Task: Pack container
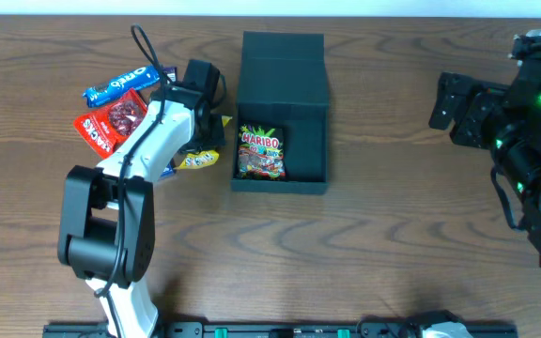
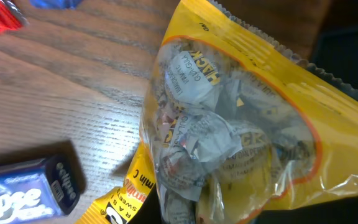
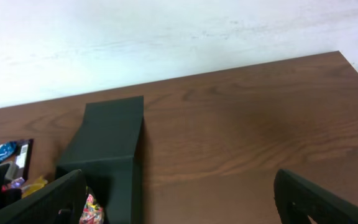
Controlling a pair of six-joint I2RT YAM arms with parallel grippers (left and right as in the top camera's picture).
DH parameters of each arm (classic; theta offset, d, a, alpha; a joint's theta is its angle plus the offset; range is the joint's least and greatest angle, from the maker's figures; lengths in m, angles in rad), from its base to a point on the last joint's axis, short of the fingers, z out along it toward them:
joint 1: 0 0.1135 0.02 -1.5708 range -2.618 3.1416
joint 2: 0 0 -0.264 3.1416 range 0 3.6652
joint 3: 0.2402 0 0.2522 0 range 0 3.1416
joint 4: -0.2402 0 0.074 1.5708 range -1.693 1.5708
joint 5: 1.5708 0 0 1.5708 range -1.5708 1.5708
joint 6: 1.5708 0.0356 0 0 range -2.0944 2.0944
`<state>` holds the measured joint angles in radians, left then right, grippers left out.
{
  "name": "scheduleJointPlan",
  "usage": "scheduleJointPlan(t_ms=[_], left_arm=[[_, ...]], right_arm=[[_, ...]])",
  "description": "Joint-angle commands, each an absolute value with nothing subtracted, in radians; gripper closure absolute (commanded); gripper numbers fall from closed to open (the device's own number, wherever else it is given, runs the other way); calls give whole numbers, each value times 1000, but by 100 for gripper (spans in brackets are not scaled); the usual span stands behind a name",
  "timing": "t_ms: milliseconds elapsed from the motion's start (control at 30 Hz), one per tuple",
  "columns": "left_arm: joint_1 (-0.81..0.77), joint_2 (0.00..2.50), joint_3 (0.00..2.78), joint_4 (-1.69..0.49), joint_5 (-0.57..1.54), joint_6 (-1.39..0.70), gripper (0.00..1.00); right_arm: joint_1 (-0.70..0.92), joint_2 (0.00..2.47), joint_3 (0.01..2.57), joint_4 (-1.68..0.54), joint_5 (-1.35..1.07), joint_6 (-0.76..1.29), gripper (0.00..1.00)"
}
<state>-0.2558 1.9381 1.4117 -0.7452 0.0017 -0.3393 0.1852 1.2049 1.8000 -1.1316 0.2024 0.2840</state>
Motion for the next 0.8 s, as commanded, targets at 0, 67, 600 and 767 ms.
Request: scheduleJointPlan(t_ms=[0, 67, 600, 767], left_arm=[[-265, 1830, 1502, -768, -38, -352, 94], [-293, 1788, 1534, -804, -125, -400, 94], [-722, 1713, 1556, -737, -285, -765, 94], [-769, 1780, 1555, -758, -376, -846, 94]], right_arm=[[177, 1197, 1806, -1125, 206, 284, 5], [177, 1196, 1806, -1123, 214, 284, 7], [177, 1065, 1806, -1198, 314, 326, 7], [177, 1049, 1806, -1267, 310, 337, 7]])
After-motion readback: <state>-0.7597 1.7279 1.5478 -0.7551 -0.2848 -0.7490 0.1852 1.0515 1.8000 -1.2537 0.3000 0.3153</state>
